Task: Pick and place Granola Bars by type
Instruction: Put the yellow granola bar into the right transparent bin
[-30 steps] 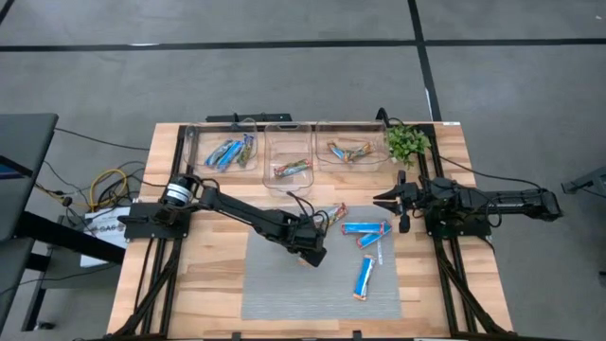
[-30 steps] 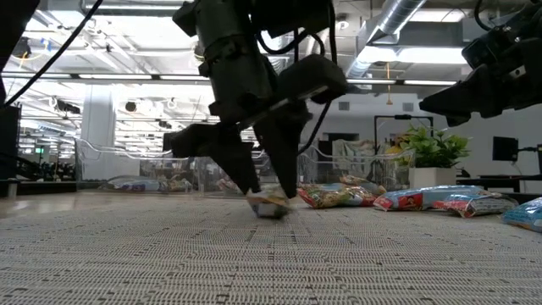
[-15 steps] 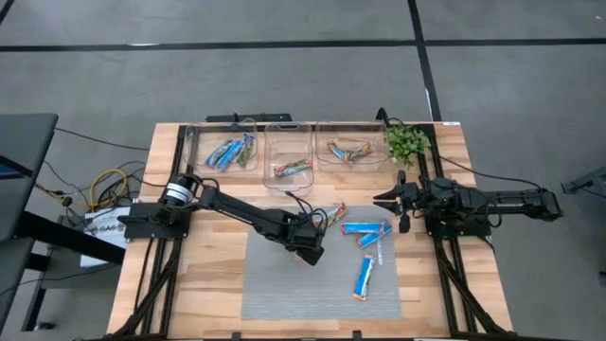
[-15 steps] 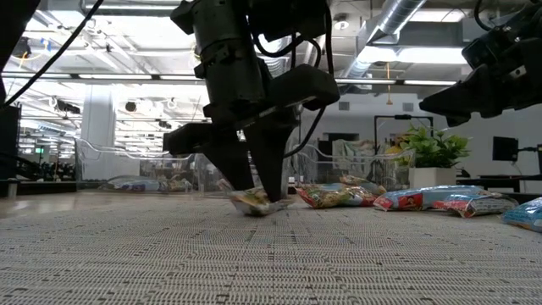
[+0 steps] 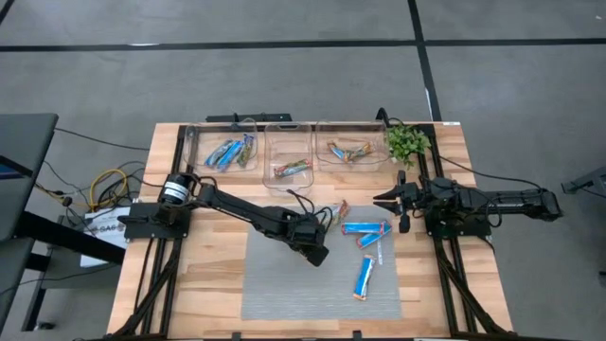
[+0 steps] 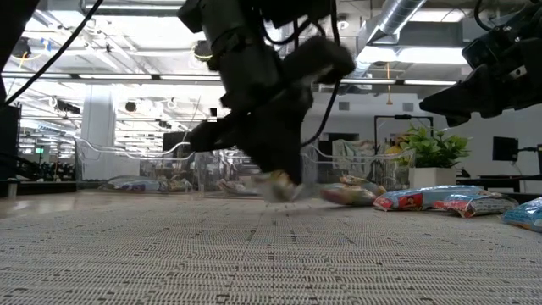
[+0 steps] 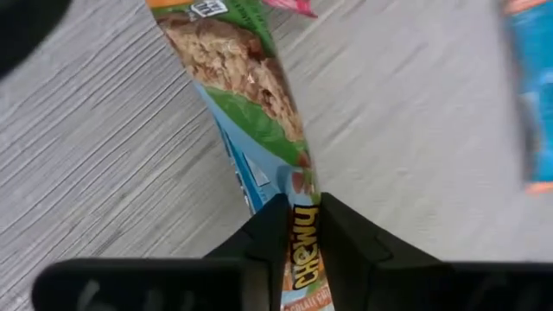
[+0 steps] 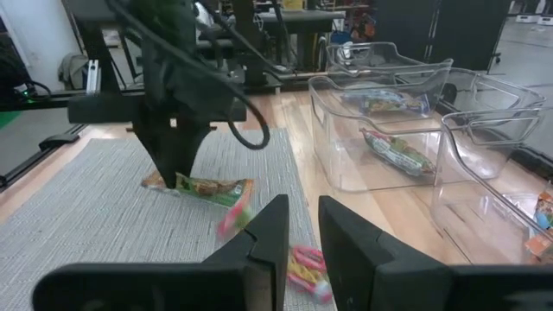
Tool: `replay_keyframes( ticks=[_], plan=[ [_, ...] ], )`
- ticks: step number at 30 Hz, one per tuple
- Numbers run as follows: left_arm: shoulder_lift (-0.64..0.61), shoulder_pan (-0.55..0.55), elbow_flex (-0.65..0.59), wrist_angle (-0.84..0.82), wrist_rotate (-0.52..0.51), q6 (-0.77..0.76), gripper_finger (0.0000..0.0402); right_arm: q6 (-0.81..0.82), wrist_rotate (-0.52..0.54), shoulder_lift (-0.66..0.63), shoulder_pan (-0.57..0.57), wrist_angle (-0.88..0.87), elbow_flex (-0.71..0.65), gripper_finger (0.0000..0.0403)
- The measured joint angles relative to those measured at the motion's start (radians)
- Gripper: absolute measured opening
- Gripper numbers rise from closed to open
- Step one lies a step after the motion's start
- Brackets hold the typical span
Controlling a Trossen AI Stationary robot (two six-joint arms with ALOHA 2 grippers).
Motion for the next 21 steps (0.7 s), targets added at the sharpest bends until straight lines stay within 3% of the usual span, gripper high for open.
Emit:
replay_keyframes(
  ticks=[8, 15, 21],
  plan=[
    [-0.085, 0.022, 0.0, 0.141, -0.003, 0.069, 0.0061, 0.0, 0.0, 0.0, 0.0, 0.0, 0.0, 0.0059],
    [-0.166, 0.057, 0.0, 0.346, -0.087, 0.113, 0.0061, 0.0, 0.0, 0.0, 0.0, 0.0, 0.0, 0.0059],
    [-0.186, 0.071, 0.0, 0.368, -0.095, 0.127, 0.0061, 0.0, 0.0, 0.0, 0.0, 0.0, 0.0, 0.0059]
  ],
)
